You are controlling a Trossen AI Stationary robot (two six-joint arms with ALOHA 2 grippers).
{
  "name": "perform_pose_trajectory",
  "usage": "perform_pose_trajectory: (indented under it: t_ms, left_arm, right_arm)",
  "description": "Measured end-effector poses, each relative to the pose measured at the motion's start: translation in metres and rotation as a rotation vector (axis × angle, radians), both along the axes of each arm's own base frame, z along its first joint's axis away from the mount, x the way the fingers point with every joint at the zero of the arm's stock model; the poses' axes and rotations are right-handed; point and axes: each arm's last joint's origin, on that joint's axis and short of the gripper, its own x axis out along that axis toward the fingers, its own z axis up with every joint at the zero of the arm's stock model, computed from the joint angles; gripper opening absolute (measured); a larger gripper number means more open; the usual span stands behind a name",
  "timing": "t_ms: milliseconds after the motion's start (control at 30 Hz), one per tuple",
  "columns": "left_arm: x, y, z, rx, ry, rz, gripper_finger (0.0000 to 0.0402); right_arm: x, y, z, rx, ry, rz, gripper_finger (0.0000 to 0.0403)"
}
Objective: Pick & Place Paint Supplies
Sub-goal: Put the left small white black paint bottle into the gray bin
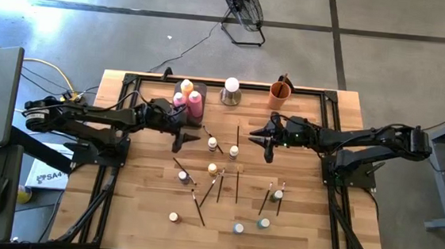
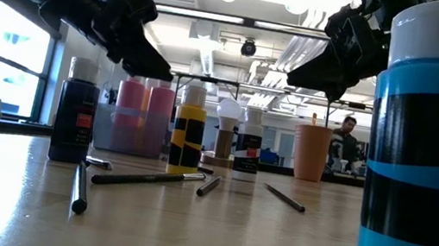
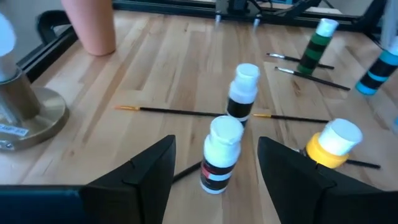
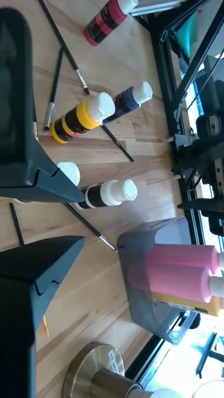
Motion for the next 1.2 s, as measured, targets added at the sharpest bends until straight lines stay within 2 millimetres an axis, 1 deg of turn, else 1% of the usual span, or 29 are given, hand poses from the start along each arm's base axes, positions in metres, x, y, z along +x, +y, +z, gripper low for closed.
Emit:
perform_pose_trajectory:
  t_ms: [100,333,533,800,1067,1200]
  left_arm:
    - [0.003,-0.002,-0.002,0.006,-0.001,-0.036,0.0225]
    - [0.02,-0.007,-0.022,0.012,0.033,-0.049,0.0225]
    - [0.026,-0.005,-0.033,0.003,0.052,-0.045,0.0225]
    - [0.034,-0.004,-0.035,-0.001,0.035,-0.062,0.0225]
    - [0.055,0.002,-0.035,0.004,0.05,-0.056,0.0225]
    - [0.062,0.003,-0.034,-0.015,0.048,-0.09,0.0225]
  right_arm:
    - [0.0,0.0,0.0,0.0,0.0,0.0,0.0091]
    - [0.0,0.0,0.0,0.0,0.0,0.0,0.0091]
    - [0.0,0.0,0.0,0.0,-0.001,0.0,0.0091]
    - [0.0,0.0,0.0,0.0,-0.001,0.0,0.0091]
    - [0.0,0.0,0.0,0.0,0.0,0.0,0.0091]
    - [0.0,0.0,0.0,0.0,0.0,0.0,0.0091]
